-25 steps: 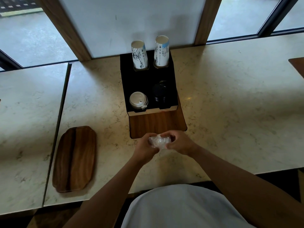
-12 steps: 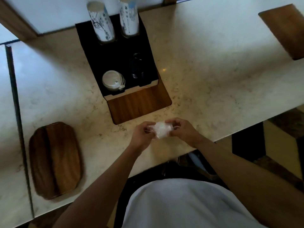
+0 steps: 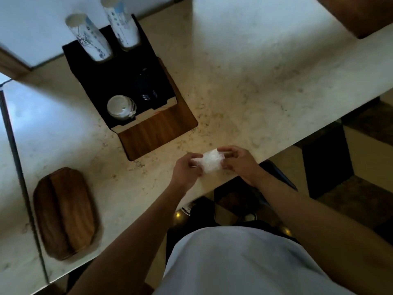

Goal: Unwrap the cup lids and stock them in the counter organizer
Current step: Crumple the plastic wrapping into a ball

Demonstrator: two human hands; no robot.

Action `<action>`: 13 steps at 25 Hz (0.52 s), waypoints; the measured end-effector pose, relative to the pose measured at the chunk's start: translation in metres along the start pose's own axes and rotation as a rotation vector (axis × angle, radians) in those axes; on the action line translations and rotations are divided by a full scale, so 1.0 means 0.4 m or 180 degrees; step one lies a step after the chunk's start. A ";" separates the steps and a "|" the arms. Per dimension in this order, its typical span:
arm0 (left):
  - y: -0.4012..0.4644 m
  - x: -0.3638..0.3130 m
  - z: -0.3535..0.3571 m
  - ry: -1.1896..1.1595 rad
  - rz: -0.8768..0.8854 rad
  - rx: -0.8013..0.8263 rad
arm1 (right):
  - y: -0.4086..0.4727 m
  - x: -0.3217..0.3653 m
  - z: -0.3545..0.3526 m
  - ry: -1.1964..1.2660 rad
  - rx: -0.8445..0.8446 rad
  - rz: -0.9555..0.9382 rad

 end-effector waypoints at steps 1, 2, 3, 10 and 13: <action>-0.008 -0.021 0.035 -0.0006 0.0009 0.0090 | -0.020 0.004 -0.038 0.0093 -0.0055 -0.0025; -0.013 -0.044 0.070 -0.0018 0.0030 0.0172 | -0.041 0.006 -0.076 0.0181 -0.0098 -0.0044; -0.017 -0.069 0.116 0.0010 0.0076 0.0261 | -0.063 0.006 -0.126 0.0264 -0.0151 -0.0057; -0.051 -0.235 0.442 0.0717 0.0477 0.0517 | -0.217 -0.052 -0.485 0.0363 -0.0689 -0.0102; -0.056 -0.268 0.572 0.0930 0.0483 0.0797 | -0.268 -0.098 -0.605 0.0370 -0.1016 -0.0022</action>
Point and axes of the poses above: each hand's wrist, its own y-axis towards the middle knuckle, its own z-axis out of the palm, x = y × z, the point moved 10 cm from there along y, towards the middle knuckle, and after that the axes turned 8 degrees about y, right-handed, at the moved point
